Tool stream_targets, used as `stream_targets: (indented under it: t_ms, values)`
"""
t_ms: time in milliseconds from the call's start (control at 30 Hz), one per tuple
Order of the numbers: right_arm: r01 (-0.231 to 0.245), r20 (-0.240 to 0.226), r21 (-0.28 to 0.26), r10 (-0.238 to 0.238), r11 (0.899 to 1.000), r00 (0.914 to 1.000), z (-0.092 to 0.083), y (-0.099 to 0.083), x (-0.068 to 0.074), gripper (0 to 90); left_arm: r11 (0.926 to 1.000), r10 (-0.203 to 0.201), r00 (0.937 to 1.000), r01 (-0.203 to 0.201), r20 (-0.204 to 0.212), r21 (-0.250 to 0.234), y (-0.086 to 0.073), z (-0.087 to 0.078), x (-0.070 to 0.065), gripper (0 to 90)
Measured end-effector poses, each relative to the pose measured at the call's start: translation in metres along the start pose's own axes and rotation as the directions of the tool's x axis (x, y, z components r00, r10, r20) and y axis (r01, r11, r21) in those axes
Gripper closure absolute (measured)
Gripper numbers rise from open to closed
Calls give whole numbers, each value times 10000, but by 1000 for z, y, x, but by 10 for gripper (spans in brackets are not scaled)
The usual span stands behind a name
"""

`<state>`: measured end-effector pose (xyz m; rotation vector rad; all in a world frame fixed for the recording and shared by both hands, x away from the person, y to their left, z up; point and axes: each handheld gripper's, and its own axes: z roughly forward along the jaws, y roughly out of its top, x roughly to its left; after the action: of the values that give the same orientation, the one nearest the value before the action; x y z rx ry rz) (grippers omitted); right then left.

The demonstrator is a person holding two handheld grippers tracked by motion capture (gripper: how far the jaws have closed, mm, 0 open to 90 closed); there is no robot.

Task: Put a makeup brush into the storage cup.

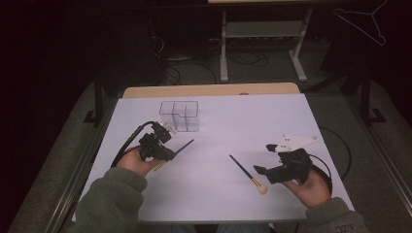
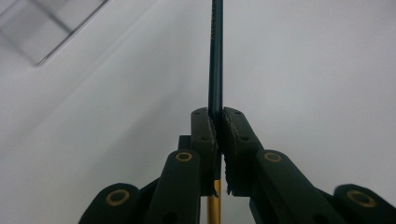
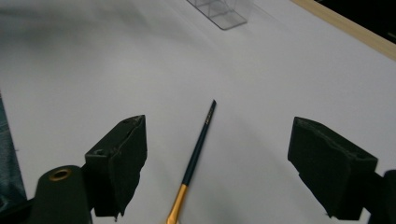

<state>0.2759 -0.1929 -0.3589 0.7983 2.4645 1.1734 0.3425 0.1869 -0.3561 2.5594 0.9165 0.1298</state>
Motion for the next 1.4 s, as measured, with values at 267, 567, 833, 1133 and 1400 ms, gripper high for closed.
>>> stream_targets:
  t_ms: [267,567,833,1133,1400]
  values:
    - [653,-635,141,-642,9978,9959,5,35,6,195,9903,1360,9895,-1343,481,-370,4,-15,-22,836]
    - [1613,-1661,627,-1490,9849,9748,27,65,15,211,9604,2773,9543,-2720,1112,-601,9,-14,-51,836]
    - [2631,-2829,1091,-2238,9586,9327,54,71,30,273,8884,4582,8758,-4567,1518,-468,10,-7,-74,836]
    - [3618,-4043,1467,-2780,9207,8713,76,68,46,393,8322,5534,8165,-5505,1645,-670,17,-3,-94,836]
    - [3616,-4732,1694,-2462,9168,8458,84,61,52,579,7949,6050,7778,-6023,1702,-730,20,0,-104,836]
